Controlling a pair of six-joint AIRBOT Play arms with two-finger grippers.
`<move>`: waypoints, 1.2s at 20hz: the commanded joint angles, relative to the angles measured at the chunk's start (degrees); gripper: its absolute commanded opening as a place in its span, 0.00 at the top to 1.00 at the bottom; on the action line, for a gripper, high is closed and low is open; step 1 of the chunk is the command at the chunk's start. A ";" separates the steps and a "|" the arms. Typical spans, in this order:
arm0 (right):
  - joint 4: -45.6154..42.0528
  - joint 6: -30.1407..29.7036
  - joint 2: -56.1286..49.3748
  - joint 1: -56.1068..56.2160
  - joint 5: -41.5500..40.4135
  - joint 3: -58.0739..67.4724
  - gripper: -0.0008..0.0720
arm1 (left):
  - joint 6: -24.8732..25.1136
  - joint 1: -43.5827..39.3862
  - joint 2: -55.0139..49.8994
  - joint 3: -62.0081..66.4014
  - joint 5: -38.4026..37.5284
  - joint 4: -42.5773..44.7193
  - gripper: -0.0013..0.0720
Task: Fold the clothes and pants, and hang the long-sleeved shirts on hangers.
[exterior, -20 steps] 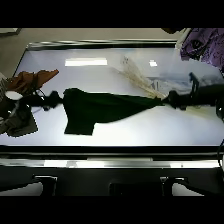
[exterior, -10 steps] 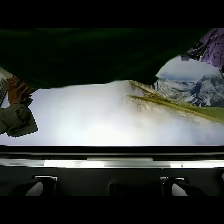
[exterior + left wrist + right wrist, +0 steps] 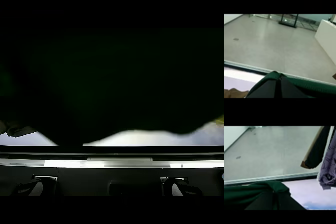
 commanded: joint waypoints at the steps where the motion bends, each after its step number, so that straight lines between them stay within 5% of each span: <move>1: -1.92 3.52 -6.45 0.02 -6.51 -0.07 0.95 | 2.95 0.00 -6.38 0.17 -7.96 -3.10 0.97; 3: -0.44 3.58 -14.21 0.02 -11.43 -1.57 0.95 | 5.09 -0.20 -14.51 -0.72 -13.79 -5.70 0.97; 7: 3.69 2.25 -29.62 0.02 -10.34 -12.07 0.95 | 7.76 -4.37 -32.83 -6.86 -13.29 -5.73 0.97; 13: 5.70 -1.18 -50.66 0.04 3.48 -14.75 0.95 | 7.91 -12.17 -60.41 -7.26 3.04 -5.79 0.97; 18: 5.62 -1.16 -57.05 0.33 13.68 -14.75 0.95 | 9.44 -12.17 -68.08 -2.01 13.64 -5.77 0.97; 24: 4.07 -0.96 -57.29 1.46 2.62 -14.82 0.95 | 14.21 -10.03 -67.98 -0.79 5.05 -5.27 0.97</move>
